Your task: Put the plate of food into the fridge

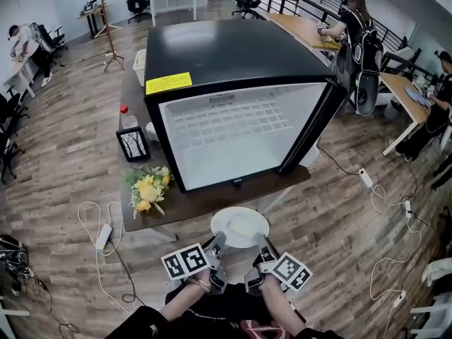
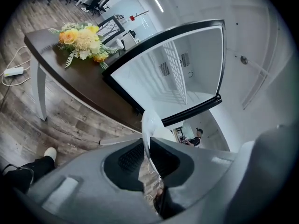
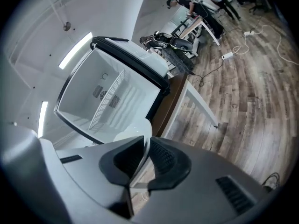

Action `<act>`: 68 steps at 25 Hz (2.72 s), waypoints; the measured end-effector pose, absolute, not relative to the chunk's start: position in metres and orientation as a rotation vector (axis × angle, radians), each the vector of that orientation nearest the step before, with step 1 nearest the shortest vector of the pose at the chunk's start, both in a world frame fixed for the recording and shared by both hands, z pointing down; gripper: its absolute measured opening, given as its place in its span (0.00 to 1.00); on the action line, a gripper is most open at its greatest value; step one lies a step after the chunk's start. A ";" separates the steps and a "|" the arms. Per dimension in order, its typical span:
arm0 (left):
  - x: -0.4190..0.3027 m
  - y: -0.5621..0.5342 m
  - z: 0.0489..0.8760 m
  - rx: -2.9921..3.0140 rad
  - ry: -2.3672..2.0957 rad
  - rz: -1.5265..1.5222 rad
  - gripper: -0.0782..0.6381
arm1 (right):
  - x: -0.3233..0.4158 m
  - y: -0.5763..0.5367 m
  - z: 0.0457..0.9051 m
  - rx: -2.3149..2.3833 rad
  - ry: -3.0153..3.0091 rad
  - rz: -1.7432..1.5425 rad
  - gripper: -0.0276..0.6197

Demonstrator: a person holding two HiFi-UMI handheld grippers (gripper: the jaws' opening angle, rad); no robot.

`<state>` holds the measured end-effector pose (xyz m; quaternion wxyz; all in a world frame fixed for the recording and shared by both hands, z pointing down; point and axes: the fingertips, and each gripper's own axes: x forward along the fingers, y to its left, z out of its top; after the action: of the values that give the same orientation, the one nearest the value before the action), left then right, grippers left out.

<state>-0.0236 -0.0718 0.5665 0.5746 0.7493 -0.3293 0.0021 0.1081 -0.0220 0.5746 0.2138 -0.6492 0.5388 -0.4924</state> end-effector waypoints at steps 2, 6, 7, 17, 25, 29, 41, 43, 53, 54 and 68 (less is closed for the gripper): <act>-0.024 -0.082 0.566 1.778 -0.752 0.023 0.17 | 0.107 -0.033 0.576 -1.803 1.465 -1.363 0.12; -0.023 -0.106 0.565 1.794 -0.724 0.037 0.17 | 0.108 -0.055 0.572 -1.818 1.457 -1.325 0.12; -0.023 -0.112 0.565 1.793 -0.720 0.040 0.17 | 0.107 -0.060 0.571 -1.821 1.451 -1.317 0.12; -0.005 -0.145 0.566 1.759 -0.717 0.034 0.18 | 0.126 -0.094 0.565 -1.860 1.454 -1.289 0.12; 0.011 -0.168 0.565 1.721 -0.785 -0.011 0.18 | 0.146 -0.129 0.566 -1.802 1.546 -1.343 0.12; 0.022 -0.183 0.562 1.702 -0.822 -0.045 0.18 | 0.158 -0.149 0.561 -1.781 1.588 -1.352 0.12; 0.044 -0.220 0.570 1.656 -0.896 -0.094 0.18 | 0.184 -0.198 0.565 -1.771 1.686 -1.377 0.12; 0.049 -0.227 0.571 1.657 -0.906 -0.093 0.18 | 0.188 -0.207 0.566 -1.772 1.698 -1.380 0.12; 0.052 -0.253 0.577 1.625 -0.973 -0.119 0.19 | 0.192 -0.240 0.571 -1.762 1.784 -1.399 0.12; 0.052 -0.255 0.578 1.622 -0.979 -0.120 0.19 | 0.192 -0.243 0.571 -1.759 1.788 -1.402 0.12; 0.055 -0.278 0.580 1.597 -1.033 -0.147 0.19 | 0.196 -0.271 0.575 -1.740 1.832 -1.412 0.12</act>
<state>0.0551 -0.2777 0.5802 0.5786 0.6828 -0.4418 -0.0628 0.1965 -0.2707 0.5752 0.1233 -0.5966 0.6281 -0.4841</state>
